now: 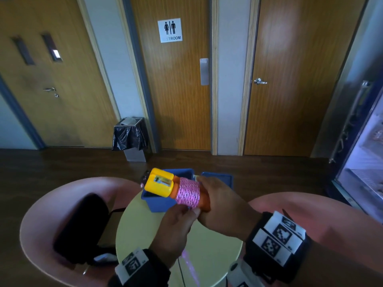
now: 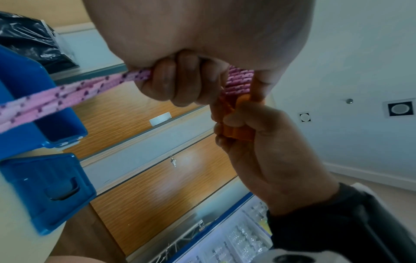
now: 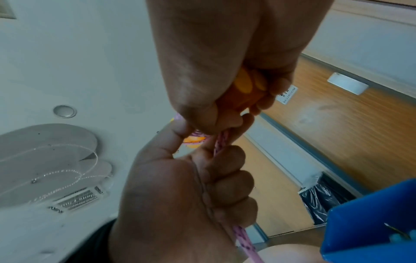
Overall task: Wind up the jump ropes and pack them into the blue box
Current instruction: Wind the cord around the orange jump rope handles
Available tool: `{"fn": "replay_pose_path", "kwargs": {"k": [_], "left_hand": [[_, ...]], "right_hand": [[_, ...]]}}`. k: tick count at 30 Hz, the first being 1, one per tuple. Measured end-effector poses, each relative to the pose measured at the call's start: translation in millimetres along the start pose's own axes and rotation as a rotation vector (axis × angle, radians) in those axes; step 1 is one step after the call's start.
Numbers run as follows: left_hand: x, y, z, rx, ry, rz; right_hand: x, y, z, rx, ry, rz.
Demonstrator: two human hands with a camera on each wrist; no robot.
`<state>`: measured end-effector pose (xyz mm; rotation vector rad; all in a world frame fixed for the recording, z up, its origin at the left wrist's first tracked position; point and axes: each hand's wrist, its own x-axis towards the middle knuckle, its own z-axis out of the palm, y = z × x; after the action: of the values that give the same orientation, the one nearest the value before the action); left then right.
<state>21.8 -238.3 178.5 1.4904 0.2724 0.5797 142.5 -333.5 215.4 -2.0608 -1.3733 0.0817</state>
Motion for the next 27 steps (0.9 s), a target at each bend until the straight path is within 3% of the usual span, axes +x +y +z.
{"fn": "replay_pose_path", "kwargs": {"k": [5,11,14,20,27], "left_hand": [[4.6,5.6,1.1,0.113,0.017,0.068],[3.6,12.3,-4.4,0.187,0.074,0.103],[4.3,13.5,-2.4,0.21,0.096,0.084],[7.7,1.9,-4.4,0.247,-0.073,0.015],[7.4,-12.0,-15.5,0.676,0.025,0.097]], "right_hand": [[-1.2,-3.6,6.0,-0.127,0.048,-0.003],[-5.0,-4.4,-2.3,0.069,-0.072,0.036],[-7.5,-4.6,-5.6,-0.103,-0.063,0.04],[-4.3,-3.1,-8.2,-0.306,0.017,0.065],[-2.0,3.4,-4.5,-0.34,-0.068,0.161]]}}
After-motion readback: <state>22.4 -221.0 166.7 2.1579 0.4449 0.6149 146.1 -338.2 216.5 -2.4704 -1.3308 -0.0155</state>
